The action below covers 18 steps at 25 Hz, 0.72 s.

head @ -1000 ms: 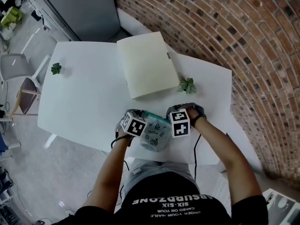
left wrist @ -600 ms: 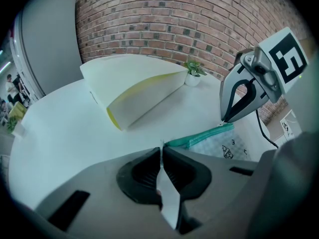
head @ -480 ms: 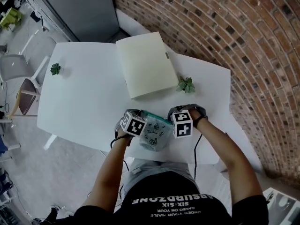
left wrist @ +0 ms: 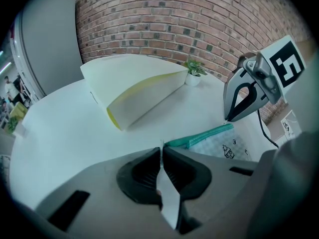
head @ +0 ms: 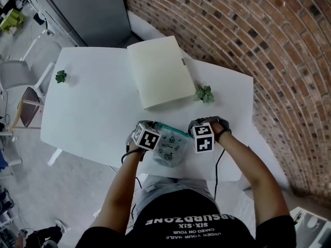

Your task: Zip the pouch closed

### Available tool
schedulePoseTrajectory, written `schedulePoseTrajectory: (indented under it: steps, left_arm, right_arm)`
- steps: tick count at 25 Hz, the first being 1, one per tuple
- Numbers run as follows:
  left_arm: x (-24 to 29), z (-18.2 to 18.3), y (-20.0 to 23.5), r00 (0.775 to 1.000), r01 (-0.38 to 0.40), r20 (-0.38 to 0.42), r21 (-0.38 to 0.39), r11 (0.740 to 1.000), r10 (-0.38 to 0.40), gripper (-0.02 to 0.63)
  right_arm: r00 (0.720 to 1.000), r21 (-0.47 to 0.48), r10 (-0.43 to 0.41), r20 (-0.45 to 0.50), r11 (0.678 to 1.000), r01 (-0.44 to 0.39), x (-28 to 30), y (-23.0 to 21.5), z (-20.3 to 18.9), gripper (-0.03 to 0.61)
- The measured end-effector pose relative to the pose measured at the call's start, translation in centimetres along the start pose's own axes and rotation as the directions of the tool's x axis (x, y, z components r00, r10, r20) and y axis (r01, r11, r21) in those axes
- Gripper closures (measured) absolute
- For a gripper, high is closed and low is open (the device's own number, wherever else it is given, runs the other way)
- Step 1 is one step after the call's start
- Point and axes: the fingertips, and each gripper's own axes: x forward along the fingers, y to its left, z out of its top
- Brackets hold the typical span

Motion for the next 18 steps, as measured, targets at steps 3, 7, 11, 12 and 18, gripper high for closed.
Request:
schedulePoseTrajectory:
  steps: [3, 7, 11, 12, 18]
  left_arm:
    - [0.0, 0.0, 0.0, 1.000, -0.003, 0.000, 0.003, 1.000, 0.003, 0.591]
    - [0.1, 0.0, -0.1, 1.000, -0.005, 0.009, 0.004, 1.000, 0.005, 0.590]
    - [0.2, -0.2, 0.4, 0.999, -0.038, 0.029, 0.003, 0.999, 0.038, 0.589]
    - [0.1, -0.1, 0.4, 0.999, -0.042, 0.032, 0.000, 0.999, 0.042, 0.589]
    - [0.0, -0.2, 0.3, 0.995, -0.079, 0.060, 0.009, 0.997, 0.079, 0.589]
  right_arm:
    - [1.000, 0.024, -0.012, 0.017, 1.000, 0.012, -0.1, 0.1, 0.0, 0.578]
    - [0.998, 0.047, -0.054, 0.029, 0.997, 0.053, 0.4, 0.3, -0.3, 0.578]
    - [0.987, 0.083, -0.151, 0.047, 0.986, 0.147, 0.8, 0.1, -0.4, 0.577]
    - [0.983, 0.097, -0.176, 0.052, 0.981, 0.170, 0.8, 0.0, -0.4, 0.577]
    - [0.954, 0.175, -0.294, 0.062, 0.944, 0.279, 0.9, -0.2, -0.6, 0.577]
